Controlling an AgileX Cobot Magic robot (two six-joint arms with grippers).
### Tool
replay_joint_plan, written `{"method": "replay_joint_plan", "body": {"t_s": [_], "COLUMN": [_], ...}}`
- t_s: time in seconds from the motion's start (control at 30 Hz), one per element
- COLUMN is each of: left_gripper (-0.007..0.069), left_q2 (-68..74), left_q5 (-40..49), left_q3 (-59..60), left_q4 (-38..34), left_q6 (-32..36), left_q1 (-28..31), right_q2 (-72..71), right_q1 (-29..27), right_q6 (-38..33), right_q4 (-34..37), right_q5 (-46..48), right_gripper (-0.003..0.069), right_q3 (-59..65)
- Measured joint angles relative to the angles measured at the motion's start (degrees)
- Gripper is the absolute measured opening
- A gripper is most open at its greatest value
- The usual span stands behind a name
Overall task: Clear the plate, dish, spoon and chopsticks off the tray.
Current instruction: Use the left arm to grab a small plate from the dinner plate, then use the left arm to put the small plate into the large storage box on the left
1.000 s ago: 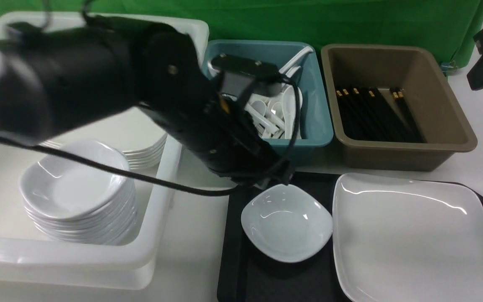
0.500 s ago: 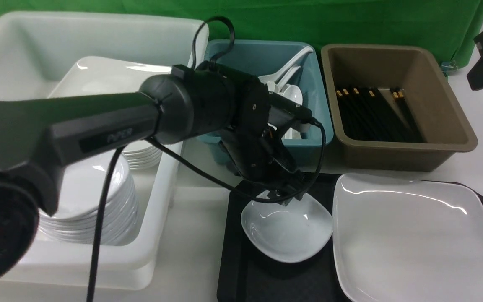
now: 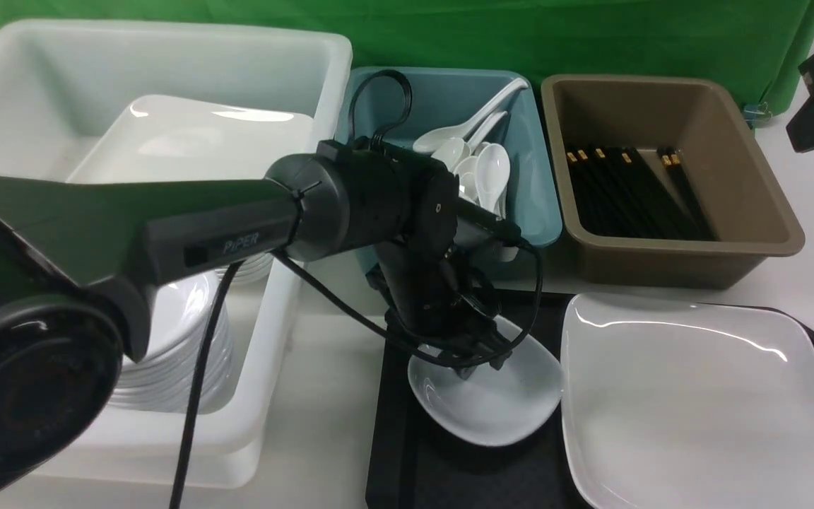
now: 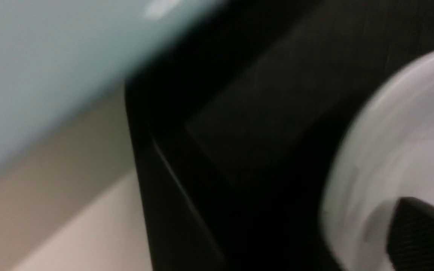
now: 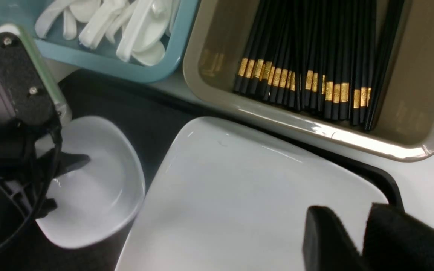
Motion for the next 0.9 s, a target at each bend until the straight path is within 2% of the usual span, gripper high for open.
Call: {"method": "replay_joint_plan", "body": {"t_s": [0.03, 0.1, 0.33, 0.47, 0.77, 0.9], "left_gripper": [0.0200, 0.0137, 0.0097, 0.0031, 0.0020, 0.0018], "left_q2": [0.00, -0.16, -1.84, -5.93, -20.50, -27.59], "left_q5": [0.58, 0.83, 5.17, 7.51, 9.27, 12.78], "left_q3": [0.00, -0.38, -1.89, -2.40, -2.67, -2.67], "left_q4": [-0.33, -1.86, -1.68, -1.62, 0.58, 1.42], "left_q6": [-0.17, -0.30, -1.05, -1.88, -5.04, -7.72], "left_q1": [0.00, 0.05, 0.05, 0.05, 0.36, 4.60], "right_q2": [0.00, 0.00, 0.00, 0.00, 0.00, 0.00], "right_q1": [0.00, 0.00, 0.00, 0.00, 0.00, 0.00], "right_q6": [0.00, 0.00, -0.05, -0.05, -0.05, -0.05], "right_q4": [0.00, 0.00, 0.00, 0.00, 0.00, 0.00], "right_q5": [0.00, 0.00, 0.00, 0.00, 0.00, 0.00], "right_gripper": [0.0196, 0.0196, 0.0196, 0.0199, 0.0204, 0.0208], "right_q3": [0.00, 0.00, 0.00, 0.00, 0.00, 0.00]}}
